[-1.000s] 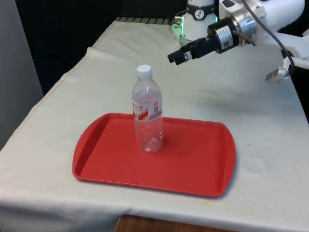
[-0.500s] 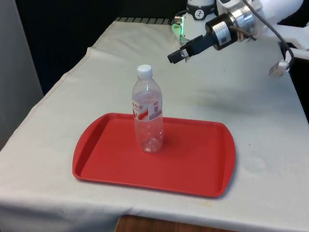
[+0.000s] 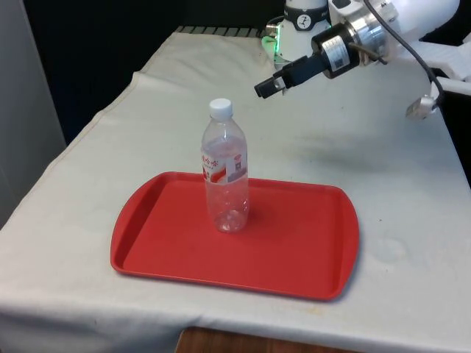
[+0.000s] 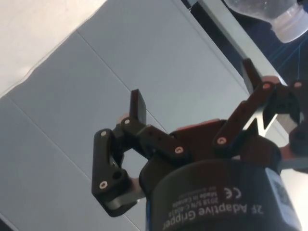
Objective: Place the bottle upright on the tray.
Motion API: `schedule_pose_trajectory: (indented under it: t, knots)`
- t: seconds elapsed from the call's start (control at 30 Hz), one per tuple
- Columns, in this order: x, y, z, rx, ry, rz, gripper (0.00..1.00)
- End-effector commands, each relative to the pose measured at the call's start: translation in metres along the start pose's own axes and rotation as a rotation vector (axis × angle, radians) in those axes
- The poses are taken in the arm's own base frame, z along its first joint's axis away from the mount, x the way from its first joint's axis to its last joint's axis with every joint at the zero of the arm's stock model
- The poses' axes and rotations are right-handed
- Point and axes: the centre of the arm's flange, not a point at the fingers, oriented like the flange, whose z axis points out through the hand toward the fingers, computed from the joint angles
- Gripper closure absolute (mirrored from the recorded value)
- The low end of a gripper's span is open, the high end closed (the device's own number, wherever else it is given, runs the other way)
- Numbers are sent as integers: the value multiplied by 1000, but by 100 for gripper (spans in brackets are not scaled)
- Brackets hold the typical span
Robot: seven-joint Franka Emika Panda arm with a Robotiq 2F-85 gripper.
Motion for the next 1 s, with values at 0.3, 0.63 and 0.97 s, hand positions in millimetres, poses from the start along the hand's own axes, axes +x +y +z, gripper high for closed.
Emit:
schedule_pose_trajectory:
  t: [0.3, 0.63, 0.97]
  knots:
    - [0, 0, 0, -1, 6, 0, 0]
    - [-1, 1, -3, -1, 20, -7, 0]
    - [-1, 2, -5, -1, 36, -11, 0]
